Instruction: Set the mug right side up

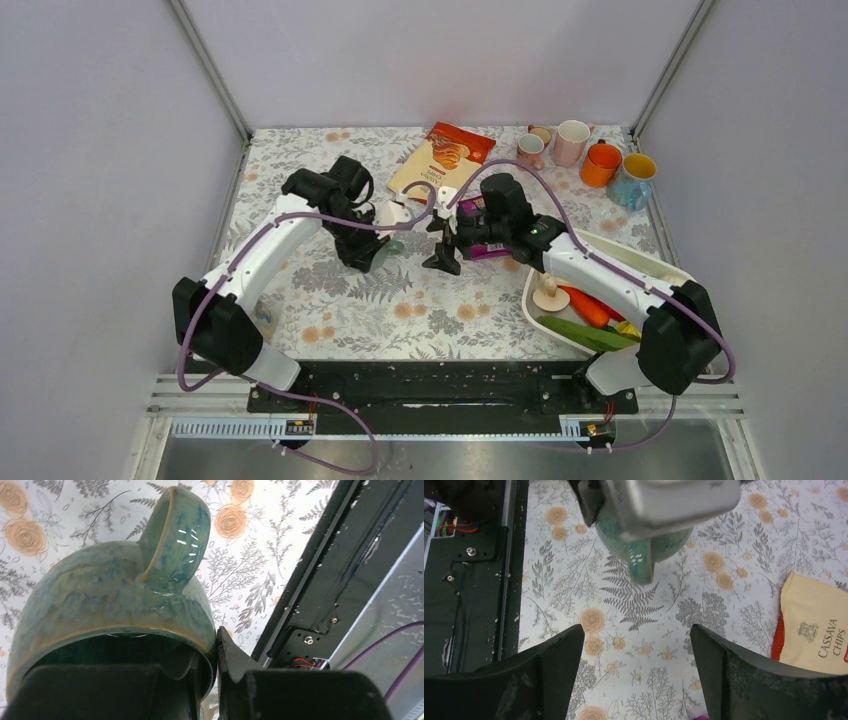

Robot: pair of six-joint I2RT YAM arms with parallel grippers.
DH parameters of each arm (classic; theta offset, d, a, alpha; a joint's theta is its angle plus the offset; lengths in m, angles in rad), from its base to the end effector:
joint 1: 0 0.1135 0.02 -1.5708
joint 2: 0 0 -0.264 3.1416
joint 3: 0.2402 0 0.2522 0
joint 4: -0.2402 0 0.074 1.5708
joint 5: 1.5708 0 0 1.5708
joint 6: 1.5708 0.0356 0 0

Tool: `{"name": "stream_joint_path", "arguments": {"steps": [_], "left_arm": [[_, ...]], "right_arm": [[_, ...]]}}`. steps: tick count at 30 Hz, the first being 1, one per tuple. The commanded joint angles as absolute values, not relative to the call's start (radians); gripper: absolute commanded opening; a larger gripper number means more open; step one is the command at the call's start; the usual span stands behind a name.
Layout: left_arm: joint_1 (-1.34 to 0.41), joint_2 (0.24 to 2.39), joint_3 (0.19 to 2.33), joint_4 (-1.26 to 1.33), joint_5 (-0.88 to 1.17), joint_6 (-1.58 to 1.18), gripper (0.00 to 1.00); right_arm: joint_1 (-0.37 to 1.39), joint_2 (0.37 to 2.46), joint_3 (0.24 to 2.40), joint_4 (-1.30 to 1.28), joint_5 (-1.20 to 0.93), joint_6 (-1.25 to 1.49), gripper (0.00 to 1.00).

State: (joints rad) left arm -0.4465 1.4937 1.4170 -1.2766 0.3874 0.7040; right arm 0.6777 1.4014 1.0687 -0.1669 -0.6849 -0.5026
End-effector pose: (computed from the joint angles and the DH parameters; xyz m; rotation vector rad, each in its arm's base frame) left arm 0.2392 -0.1294 0.3133 1.5928 2.3449 -0.5116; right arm 0.2319 0.2155 0.3018 -1.4642 1.4260 0.8139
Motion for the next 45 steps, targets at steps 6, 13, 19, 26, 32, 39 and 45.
{"name": "stream_joint_path", "arguments": {"steps": [6,13,19,26,32,39,45], "left_arm": [[-0.493,1.441,1.508,-1.270,0.493,0.676,0.00],[-0.495,1.441,1.537,-1.270,0.503,0.645,0.00],[-0.500,1.442,1.566,-1.269,0.507,0.632,0.00],[-0.500,1.439,1.583,-1.269,0.506,0.625,0.00],[-0.500,1.452,1.598,-1.269,0.519,0.616,0.00],[-0.508,1.460,1.612,-1.270,0.516,0.613,0.00],[-0.523,1.459,1.608,-1.270,0.515,0.613,0.00]], "right_arm": [[0.681,1.517,1.121,0.244,-0.810,-0.252,0.83],[0.681,1.558,1.073,0.398,-0.860,-0.182,0.81],[0.681,1.593,1.067,0.428,-0.874,-0.187,0.72],[0.680,1.597,1.029,0.465,-0.862,-0.178,0.53],[0.686,1.592,1.019,0.469,-0.840,-0.185,0.51],[0.693,1.598,1.044,0.395,-0.807,-0.225,0.51],[0.705,1.605,1.067,0.366,-0.784,-0.241,0.41]]}}
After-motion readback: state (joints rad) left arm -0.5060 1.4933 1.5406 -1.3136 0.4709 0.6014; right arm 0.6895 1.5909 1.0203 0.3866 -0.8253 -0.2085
